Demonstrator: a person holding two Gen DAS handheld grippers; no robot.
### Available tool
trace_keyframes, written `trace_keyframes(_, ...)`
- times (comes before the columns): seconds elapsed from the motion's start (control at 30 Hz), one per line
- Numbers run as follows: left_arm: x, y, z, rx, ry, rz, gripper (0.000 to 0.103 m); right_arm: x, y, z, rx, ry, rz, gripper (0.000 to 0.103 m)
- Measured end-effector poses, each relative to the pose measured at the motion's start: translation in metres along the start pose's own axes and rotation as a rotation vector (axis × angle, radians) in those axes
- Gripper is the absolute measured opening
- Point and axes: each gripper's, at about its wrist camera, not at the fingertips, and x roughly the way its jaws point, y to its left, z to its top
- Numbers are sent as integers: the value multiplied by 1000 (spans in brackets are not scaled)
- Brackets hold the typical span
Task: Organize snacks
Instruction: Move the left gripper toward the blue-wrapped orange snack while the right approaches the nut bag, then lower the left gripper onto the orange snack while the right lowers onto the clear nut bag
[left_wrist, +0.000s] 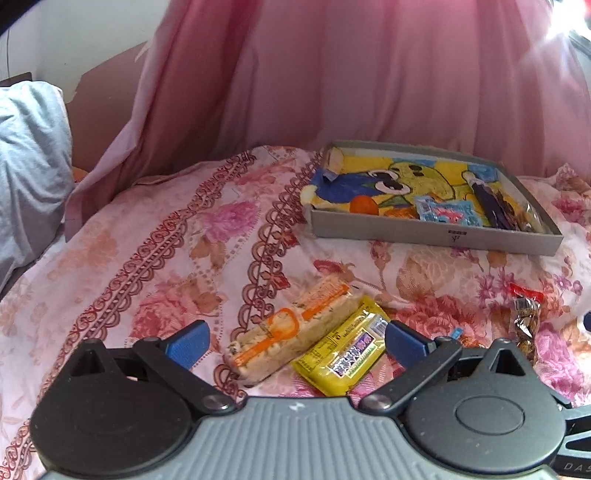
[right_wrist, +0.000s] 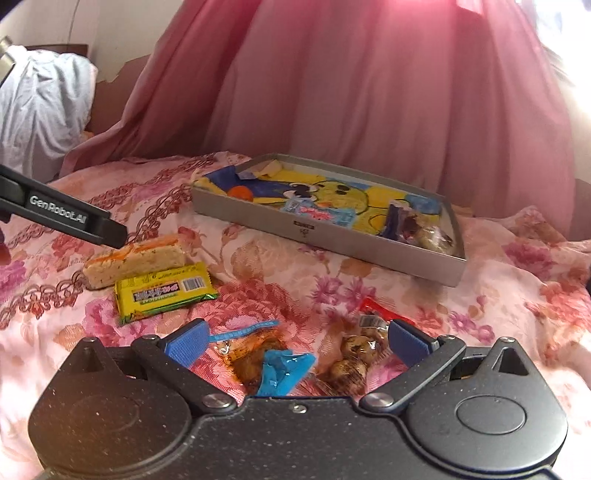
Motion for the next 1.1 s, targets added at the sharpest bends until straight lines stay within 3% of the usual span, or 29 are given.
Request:
trace_keyframes(0.07,6,-3,-3,-12,19,-1,103,4,1,-1,-9,24,2,102)
trace_keyframes(0.2,20,-14,-14,-50,66,-35,103,9,-6,-4,-1,66,-83,102)
trace_keyframes(0.43,37,-45,-34,8,69,-107,103,26,-53,-8,192,93,-154,102)
trace_keyframes(0.57,40,-62,-40,84,35,-212,103,41,-82,-13,347,117,-108,101)
trace_keyframes(0.73,43,-84,-45,216,16,-354,103,59,-106,-21,517,168,-13,87)
trace_keyframes(0.93,59,-103,-42,301,54,-442,103,67,-107,-25,549,186,37,71)
trace_keyframes(1.1,76,-113,-38,351,106,-485,103,76,-100,-24,533,202,73,68)
